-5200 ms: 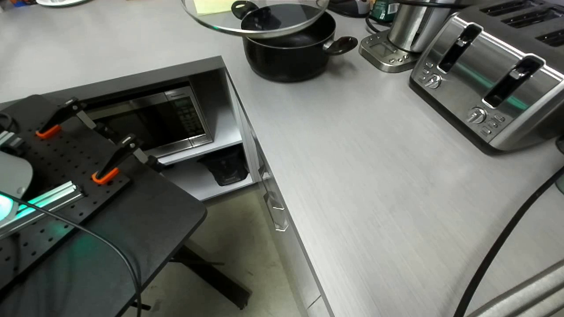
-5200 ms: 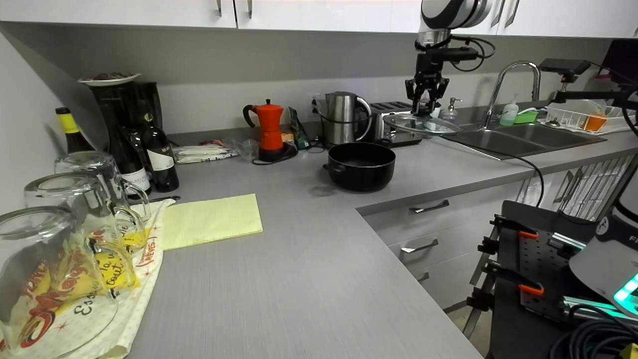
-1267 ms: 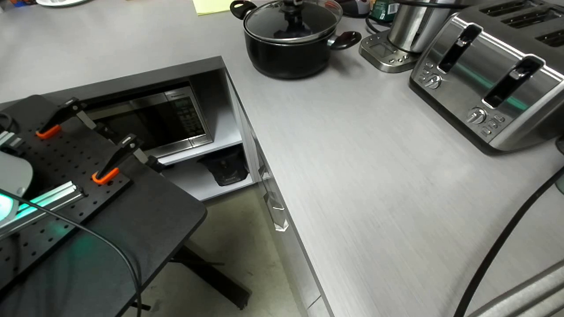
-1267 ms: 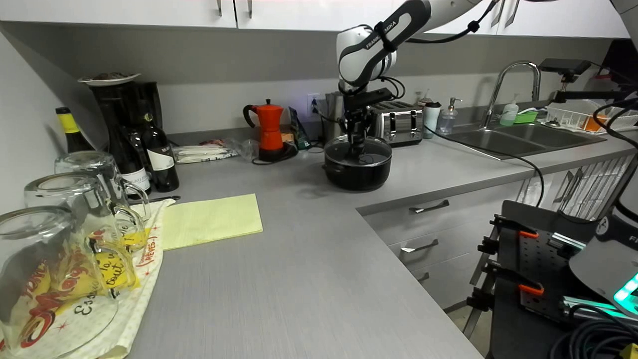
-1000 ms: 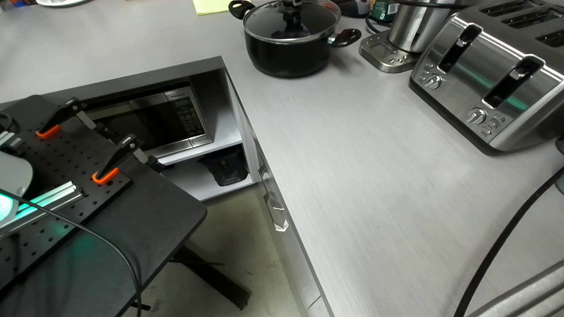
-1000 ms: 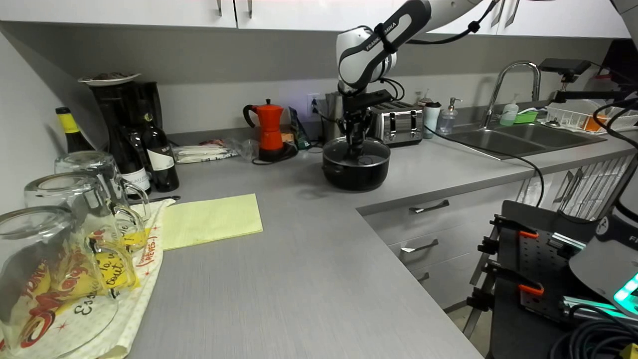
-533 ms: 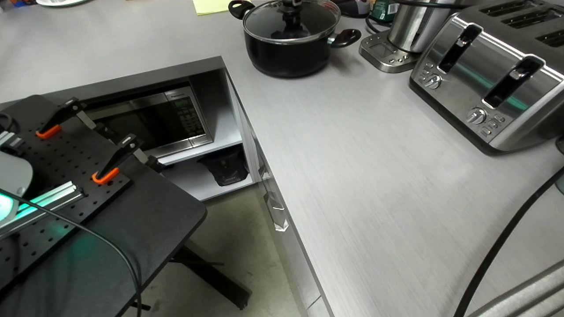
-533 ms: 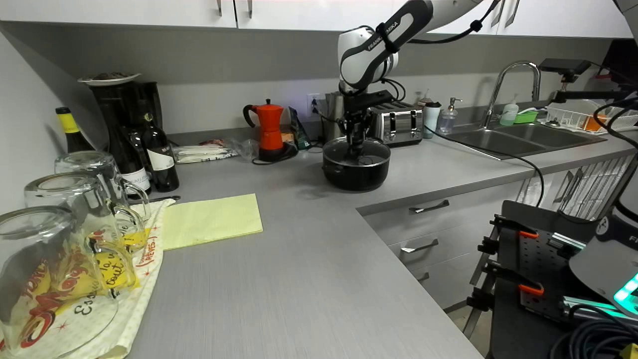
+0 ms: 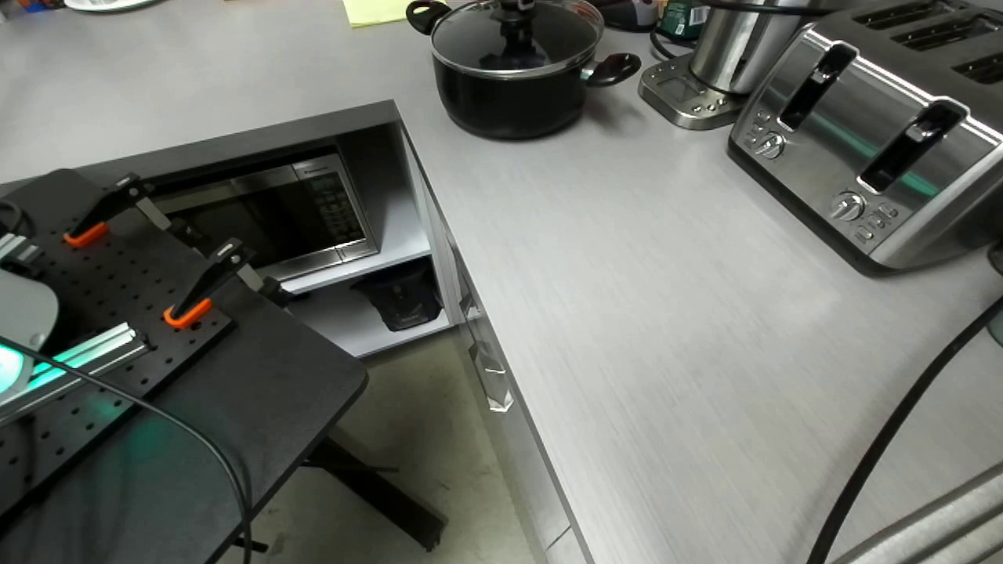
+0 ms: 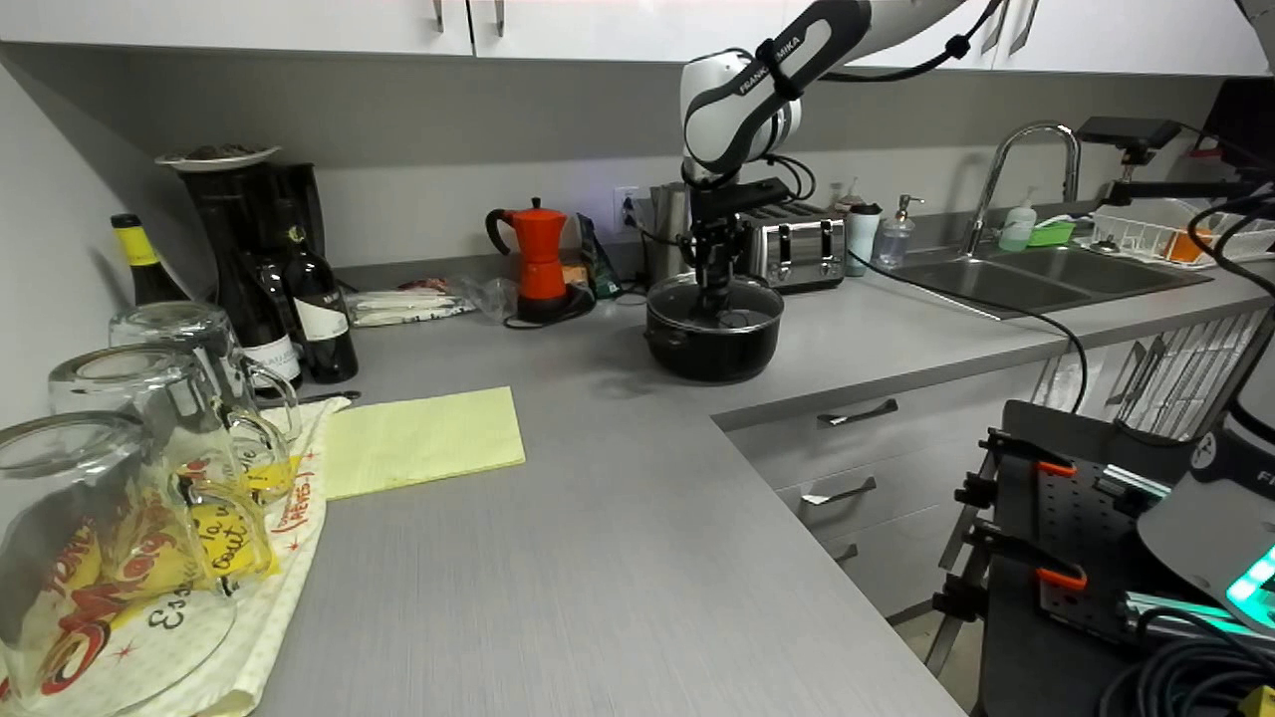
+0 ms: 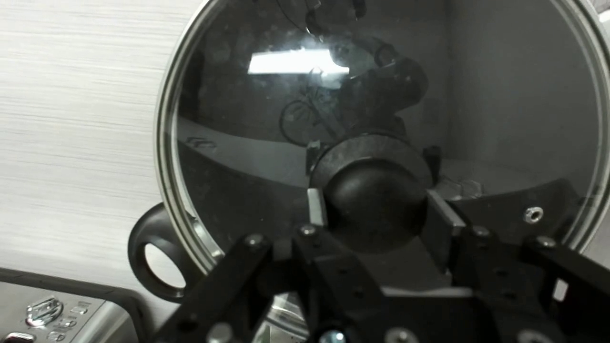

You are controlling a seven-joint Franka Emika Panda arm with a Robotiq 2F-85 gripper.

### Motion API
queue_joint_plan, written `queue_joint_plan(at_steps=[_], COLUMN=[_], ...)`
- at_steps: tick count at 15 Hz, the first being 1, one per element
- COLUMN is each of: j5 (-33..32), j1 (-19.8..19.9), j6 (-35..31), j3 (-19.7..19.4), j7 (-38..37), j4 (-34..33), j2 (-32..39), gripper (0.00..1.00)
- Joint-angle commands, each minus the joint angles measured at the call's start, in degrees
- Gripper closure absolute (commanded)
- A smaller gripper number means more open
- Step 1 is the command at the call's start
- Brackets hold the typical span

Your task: Put the lid on the pot

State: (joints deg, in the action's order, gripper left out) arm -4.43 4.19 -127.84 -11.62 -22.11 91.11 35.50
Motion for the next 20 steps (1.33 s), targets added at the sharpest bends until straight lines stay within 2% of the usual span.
queue_joint_plan(at_steps=[1,20], j5=[1.4,1.8], j1=[0.8,1.1], j6=[1.2,3.3], j3=[0.8,1.3], j7=[1.9,2.7], j4=[1.6,1.0], j2=[-2.5,-1.0], gripper=[0.75,0.75])
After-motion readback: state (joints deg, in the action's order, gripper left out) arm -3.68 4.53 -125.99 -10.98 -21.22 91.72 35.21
